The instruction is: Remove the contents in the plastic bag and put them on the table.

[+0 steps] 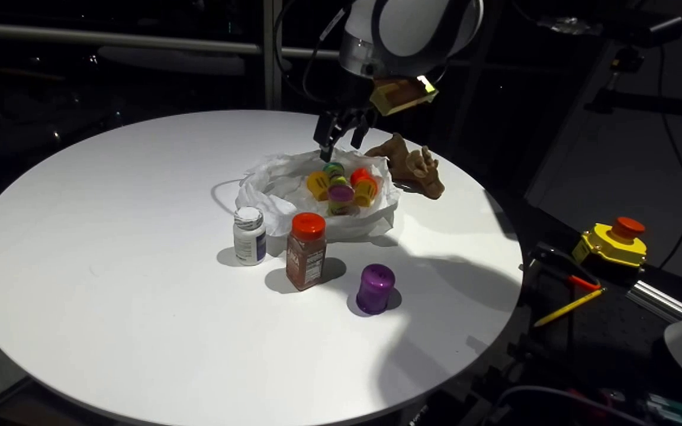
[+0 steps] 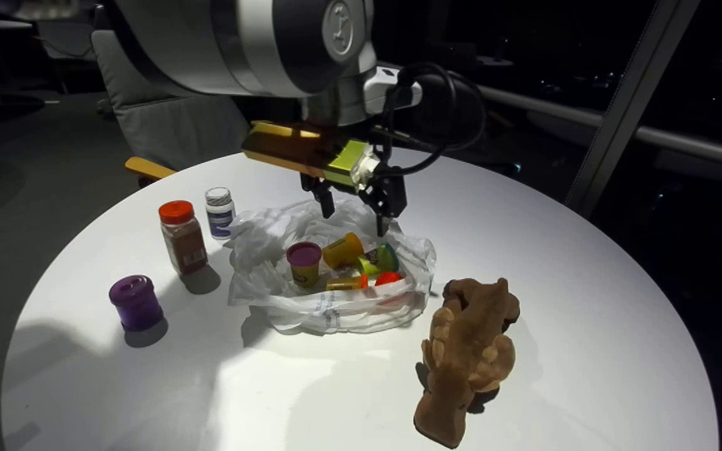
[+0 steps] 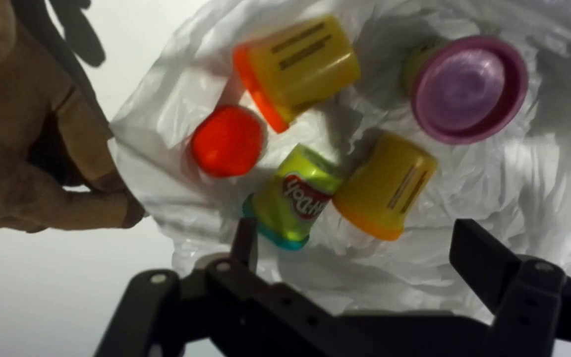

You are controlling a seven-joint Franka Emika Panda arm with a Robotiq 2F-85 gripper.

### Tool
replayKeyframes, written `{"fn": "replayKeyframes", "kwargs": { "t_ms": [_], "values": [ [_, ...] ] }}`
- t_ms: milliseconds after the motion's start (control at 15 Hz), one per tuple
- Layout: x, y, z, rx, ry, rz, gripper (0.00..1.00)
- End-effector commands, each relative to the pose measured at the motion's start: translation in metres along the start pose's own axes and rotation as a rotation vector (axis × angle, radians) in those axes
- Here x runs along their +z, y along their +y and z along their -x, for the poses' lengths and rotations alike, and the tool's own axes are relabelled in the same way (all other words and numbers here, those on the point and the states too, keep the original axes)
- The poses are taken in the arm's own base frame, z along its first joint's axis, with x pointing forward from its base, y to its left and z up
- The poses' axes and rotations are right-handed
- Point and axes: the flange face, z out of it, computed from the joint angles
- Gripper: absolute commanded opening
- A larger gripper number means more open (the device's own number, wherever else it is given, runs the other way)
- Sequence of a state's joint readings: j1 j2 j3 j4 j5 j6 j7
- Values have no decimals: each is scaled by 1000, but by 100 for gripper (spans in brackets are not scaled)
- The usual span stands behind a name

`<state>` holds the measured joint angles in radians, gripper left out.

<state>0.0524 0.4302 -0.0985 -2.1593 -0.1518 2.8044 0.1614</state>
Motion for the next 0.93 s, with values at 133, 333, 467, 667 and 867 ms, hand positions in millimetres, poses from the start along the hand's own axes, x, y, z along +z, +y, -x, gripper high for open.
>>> {"fn": "replayKeyframes", "kwargs": {
  "t_ms": [133, 333, 467, 667, 867],
  "values": [
    [3, 4, -48, -14, -8, -81, 100],
    [3, -7, -55, -41, -31, -122, 100],
    [6, -18, -51, -61, -67, -132, 100],
    [8, -22, -41, -64, -83, -114, 100],
    [8, -31, -40, -83, -106, -118, 100]
  ]
}}
